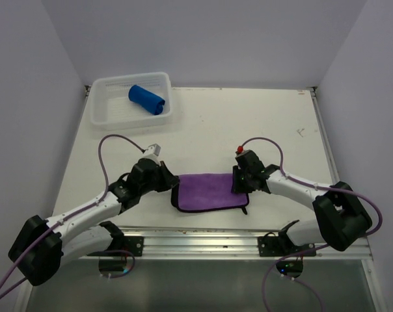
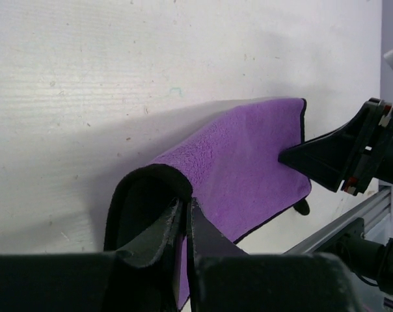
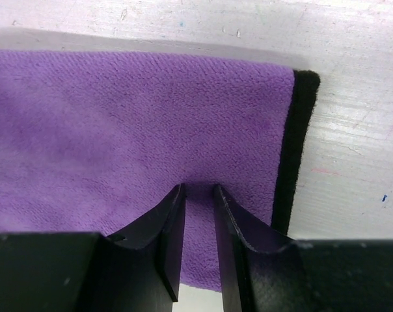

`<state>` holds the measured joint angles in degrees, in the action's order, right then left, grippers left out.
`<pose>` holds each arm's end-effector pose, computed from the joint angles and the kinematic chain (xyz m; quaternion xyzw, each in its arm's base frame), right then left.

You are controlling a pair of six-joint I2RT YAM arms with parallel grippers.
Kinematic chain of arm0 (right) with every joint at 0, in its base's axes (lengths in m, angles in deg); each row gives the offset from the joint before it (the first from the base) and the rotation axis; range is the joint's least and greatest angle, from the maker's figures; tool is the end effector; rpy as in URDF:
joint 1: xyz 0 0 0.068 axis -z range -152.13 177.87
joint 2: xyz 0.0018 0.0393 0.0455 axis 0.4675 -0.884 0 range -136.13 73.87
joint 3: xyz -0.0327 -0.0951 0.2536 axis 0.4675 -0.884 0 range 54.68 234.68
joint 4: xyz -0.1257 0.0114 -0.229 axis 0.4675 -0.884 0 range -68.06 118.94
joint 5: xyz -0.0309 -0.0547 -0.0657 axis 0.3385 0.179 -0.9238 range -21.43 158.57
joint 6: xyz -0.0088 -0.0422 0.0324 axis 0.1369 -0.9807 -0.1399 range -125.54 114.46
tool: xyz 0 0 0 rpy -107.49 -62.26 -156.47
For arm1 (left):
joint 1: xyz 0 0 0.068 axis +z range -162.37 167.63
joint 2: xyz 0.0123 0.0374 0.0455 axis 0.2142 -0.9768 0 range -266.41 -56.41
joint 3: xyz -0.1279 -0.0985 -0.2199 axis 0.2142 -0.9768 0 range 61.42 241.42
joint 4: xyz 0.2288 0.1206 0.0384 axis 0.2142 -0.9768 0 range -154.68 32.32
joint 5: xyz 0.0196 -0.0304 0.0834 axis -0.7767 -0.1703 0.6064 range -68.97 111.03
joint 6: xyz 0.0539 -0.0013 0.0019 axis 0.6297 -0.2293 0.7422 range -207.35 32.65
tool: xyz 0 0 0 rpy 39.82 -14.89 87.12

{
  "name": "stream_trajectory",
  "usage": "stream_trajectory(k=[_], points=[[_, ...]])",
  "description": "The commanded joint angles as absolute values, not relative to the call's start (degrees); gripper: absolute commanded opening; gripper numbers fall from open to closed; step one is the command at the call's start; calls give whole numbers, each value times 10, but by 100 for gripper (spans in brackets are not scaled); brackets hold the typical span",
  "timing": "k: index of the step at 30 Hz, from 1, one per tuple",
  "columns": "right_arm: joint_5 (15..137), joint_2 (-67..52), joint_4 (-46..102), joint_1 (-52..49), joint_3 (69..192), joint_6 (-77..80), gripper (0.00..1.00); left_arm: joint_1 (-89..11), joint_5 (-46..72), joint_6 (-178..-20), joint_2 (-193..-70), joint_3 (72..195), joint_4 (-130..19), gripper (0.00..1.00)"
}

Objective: Roll the towels
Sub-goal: Fold the towel

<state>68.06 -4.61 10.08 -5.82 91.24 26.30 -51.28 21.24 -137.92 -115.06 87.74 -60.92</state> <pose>0.2024 0.1346 0.1574 -0.0145 0.9675 0.1329 0.2145 0.1642 -0.1325 0.1949 -0.0912 0.8846 -0.3207 0.3260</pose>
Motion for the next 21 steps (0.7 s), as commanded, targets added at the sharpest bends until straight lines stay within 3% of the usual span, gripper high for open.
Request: stream_trajectory(k=[1,12,21], points=[[648,-44,62,-56,911,258,29,-486,178,-1414,-1138,862,-546,8],[655,-37,63,-56,907,254,30,-444,122,-1432,-1192,863,-482,8],[683,16,73,-57,900,243,45,-432,121,-1423,-1222,877,-484,9]])
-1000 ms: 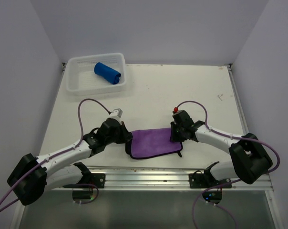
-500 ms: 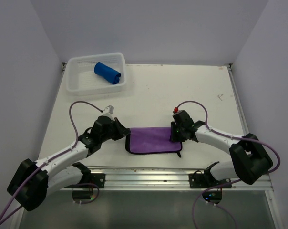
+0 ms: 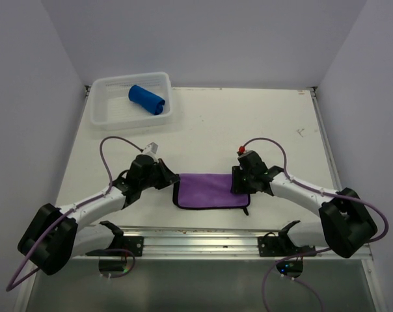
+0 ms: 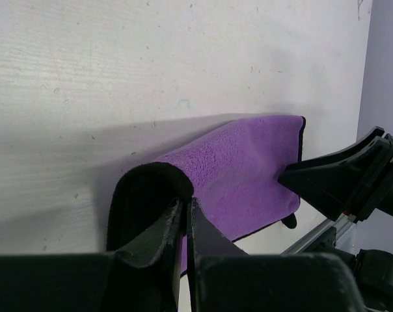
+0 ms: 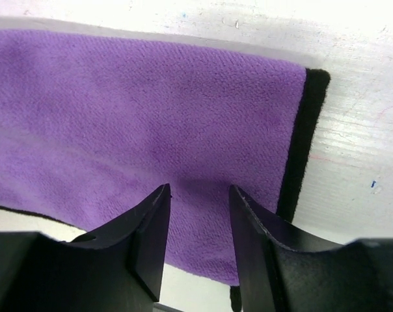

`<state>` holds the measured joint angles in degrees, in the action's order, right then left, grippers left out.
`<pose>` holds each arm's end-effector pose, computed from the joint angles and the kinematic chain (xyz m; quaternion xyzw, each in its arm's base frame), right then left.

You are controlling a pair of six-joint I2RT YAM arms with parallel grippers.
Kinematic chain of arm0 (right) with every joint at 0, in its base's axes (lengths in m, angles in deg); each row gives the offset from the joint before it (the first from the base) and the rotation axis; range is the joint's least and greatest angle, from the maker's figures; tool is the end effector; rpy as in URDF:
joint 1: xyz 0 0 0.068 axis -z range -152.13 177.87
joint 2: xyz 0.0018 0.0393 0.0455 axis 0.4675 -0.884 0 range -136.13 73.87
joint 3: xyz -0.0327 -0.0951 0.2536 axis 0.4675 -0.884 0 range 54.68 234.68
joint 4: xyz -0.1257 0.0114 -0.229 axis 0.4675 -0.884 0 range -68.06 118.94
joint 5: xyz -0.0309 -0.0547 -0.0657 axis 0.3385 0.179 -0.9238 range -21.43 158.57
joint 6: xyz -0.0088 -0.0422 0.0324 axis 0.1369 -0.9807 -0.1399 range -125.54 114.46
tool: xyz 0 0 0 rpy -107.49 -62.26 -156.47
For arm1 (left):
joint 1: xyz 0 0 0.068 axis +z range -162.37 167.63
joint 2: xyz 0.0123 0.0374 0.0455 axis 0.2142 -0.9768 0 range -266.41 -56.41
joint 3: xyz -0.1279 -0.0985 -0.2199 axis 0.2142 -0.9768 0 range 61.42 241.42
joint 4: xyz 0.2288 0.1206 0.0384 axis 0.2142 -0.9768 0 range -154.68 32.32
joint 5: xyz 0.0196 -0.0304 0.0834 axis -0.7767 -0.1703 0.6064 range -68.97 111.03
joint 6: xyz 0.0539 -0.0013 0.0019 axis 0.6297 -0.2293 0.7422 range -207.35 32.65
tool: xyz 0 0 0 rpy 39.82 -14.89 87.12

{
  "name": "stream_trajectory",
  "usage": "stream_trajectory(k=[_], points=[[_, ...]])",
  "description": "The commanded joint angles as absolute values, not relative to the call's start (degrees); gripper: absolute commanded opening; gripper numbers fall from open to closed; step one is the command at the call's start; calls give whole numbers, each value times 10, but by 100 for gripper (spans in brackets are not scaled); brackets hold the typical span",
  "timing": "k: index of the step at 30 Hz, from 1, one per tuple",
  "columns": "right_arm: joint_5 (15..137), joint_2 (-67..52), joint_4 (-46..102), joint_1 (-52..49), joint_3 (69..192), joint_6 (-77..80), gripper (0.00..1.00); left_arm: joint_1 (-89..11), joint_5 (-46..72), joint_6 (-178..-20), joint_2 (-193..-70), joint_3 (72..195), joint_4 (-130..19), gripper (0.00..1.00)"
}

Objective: Roll the towels
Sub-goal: Fold the towel

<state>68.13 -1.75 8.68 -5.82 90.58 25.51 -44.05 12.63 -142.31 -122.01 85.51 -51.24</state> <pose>0.1965 0.1307 0.1638 -0.0213 0.9656 0.1355 0.2208 0.1876 -0.1219 0.1737 -0.1455 0.8735 -0.3628 0.2900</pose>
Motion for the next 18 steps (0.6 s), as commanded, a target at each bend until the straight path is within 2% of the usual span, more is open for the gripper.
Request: stream_trajectory(k=[1,9,13,18], points=[[683,22,74,-56,900,243,46,-431,122,-1421,-1224,877,-481,9],[666,73,33,-56,910,250,45,-419,135,-1416,-1243,887,-500,11],[656,79,19,-56,907,256,31,-406,137,-1407,-1258,897,-500,19],[651,89,9,-56,891,272,29,-386,144,-1389,-1298,908,-499,20]])
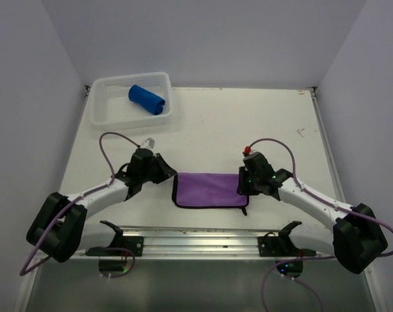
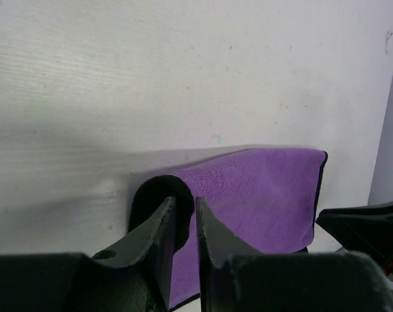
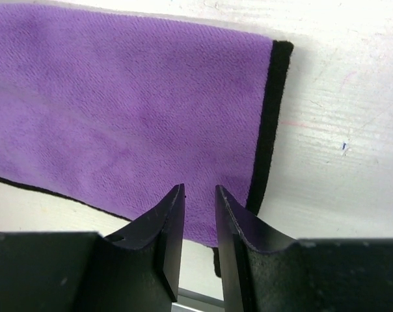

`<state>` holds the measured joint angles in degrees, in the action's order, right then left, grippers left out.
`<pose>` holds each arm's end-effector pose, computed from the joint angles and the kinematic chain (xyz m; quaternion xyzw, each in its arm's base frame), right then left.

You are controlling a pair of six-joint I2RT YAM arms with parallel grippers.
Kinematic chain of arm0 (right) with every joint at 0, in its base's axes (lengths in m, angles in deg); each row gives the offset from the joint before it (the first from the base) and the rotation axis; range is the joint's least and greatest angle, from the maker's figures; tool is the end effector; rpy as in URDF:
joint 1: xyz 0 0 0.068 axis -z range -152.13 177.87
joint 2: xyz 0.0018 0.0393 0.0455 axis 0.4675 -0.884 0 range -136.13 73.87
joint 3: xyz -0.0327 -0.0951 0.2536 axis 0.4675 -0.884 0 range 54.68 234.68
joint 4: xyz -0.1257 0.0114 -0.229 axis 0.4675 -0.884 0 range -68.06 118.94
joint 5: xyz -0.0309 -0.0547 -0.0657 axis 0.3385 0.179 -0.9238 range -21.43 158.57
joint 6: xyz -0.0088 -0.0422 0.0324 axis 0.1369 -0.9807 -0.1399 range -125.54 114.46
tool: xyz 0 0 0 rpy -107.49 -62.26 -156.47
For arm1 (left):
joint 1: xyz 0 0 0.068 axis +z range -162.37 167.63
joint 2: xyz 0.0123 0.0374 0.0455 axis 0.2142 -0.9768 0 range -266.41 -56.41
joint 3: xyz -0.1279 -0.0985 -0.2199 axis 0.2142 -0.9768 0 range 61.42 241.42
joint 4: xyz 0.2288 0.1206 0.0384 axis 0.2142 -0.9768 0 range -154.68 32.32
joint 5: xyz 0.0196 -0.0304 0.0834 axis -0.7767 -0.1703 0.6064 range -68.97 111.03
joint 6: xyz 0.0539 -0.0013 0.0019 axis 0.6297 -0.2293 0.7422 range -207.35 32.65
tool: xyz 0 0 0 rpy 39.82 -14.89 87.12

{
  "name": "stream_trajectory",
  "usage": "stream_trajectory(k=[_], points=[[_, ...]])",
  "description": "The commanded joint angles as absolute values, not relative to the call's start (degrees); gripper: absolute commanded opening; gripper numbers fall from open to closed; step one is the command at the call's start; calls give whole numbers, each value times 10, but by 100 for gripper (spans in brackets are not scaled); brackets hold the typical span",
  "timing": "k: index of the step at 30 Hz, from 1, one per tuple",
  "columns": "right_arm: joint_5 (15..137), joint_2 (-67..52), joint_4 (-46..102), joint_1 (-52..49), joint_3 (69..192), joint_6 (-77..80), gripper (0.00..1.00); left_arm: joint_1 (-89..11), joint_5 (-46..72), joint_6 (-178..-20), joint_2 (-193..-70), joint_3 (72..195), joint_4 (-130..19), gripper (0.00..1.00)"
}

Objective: Roll the towels
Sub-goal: Fold the towel

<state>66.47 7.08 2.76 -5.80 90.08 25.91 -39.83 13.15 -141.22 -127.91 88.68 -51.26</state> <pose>0.1797 0.1182 0.1872 -0.0135 0.9600 0.1354 0.2448 0.2107 -0.1151 0.1689 -0.1753 0.8792 -0.3327 0.2926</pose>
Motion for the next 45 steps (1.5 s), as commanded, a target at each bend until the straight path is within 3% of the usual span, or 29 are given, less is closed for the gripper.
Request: stream_trajectory(k=[1,8,14,19,27,45], points=[[649,96,6,-56,888,275,30,-383,145,-1386,-1302,908,-499,23],[633,114,-27,-56,884,304,32,-365,173,-1353,-1293,924,-536,40],[592,102,-9,-56,891,337,26,-366,182,-1331,-1215,931,-556,42],[555,54,9,-56,931,344,24,-371,150,-1302,-1228,917,-541,42],[520,-38,16,-55,1015,317,34,-372,107,-1268,-1261,887,-486,45],[528,-104,24,-12,1054,288,36,-376,35,-1260,-1348,888,-409,45]])
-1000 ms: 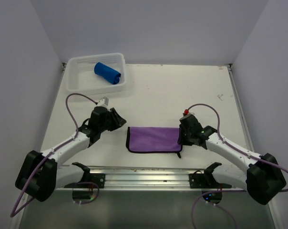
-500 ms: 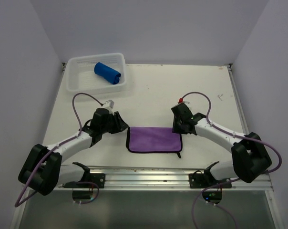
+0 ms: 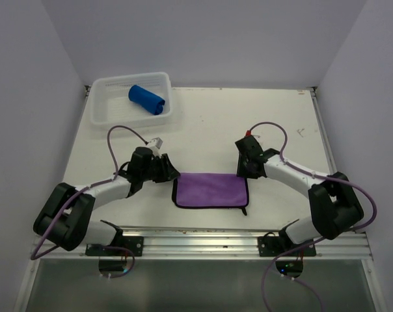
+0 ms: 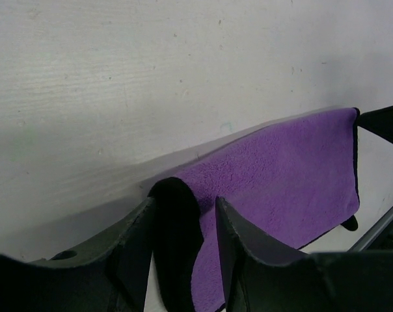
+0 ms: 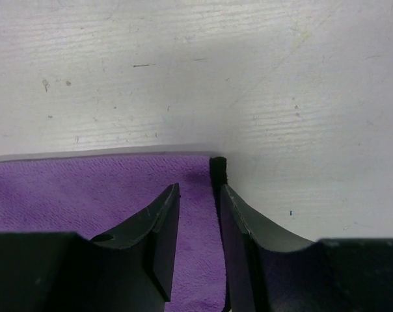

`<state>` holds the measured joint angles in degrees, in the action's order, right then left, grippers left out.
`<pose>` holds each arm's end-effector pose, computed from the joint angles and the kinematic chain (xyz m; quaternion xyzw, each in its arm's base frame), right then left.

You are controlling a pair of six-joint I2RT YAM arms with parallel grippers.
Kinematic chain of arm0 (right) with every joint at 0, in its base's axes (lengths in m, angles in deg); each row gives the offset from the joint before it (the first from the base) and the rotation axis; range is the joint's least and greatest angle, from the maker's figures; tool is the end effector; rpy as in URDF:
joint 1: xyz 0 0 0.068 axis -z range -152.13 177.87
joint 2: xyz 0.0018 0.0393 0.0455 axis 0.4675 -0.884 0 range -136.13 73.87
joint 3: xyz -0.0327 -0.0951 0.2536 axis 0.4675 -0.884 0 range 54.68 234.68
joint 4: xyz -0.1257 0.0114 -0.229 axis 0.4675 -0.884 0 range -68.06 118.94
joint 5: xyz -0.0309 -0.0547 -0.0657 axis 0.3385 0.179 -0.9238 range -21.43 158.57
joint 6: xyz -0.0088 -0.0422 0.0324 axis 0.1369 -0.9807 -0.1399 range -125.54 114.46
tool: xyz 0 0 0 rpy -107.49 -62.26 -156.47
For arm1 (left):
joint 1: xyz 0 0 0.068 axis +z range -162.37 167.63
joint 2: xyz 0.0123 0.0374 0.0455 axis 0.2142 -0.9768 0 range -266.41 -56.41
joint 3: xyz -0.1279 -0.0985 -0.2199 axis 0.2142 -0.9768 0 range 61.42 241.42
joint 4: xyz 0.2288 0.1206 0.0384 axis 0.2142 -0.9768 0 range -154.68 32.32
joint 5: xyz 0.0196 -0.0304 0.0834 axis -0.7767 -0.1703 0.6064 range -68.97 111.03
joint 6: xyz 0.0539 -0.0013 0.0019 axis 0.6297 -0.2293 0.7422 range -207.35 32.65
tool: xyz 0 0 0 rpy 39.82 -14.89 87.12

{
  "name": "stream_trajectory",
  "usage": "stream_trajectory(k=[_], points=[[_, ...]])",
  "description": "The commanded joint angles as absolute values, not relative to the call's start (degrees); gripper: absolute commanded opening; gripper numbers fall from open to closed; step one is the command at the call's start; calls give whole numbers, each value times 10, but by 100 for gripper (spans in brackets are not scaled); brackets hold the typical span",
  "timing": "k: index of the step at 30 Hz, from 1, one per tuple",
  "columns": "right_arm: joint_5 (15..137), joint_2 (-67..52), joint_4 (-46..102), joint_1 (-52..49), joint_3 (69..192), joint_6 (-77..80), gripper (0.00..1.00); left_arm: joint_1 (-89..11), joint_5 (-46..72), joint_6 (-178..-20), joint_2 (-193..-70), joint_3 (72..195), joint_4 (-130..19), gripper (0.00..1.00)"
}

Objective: Roll the towels
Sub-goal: Fold the towel

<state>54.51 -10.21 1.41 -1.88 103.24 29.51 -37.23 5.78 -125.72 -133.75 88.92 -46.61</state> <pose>0.2441 0.1296 0.1857 0.0731 0.9628 0.0234 0.2591 0.2234 -0.1139 0.1547 -0.0482 0.8943 -0.3265 0.3022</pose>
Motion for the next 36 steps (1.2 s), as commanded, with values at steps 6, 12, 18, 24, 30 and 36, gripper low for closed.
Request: stream_trajectory(k=[6,12,18,24,30,36], points=[[578,-122,56,20,1046,285,36,-380,48,-1255,-1366,902,-410,41],[599,-136,78,30,1039,287,33,-380,53,-1251,-1375,908,-410,28],[615,-143,92,41,1025,288,29,-380,68,-1244,-1371,916,-429,26],[610,-146,92,43,1014,285,26,-380,72,-1247,-1378,918,-433,25],[611,-147,93,45,1007,283,22,-380,78,-1250,-1379,921,-437,24],[625,-139,106,48,997,287,6,-379,94,-1258,-1379,924,-446,24]])
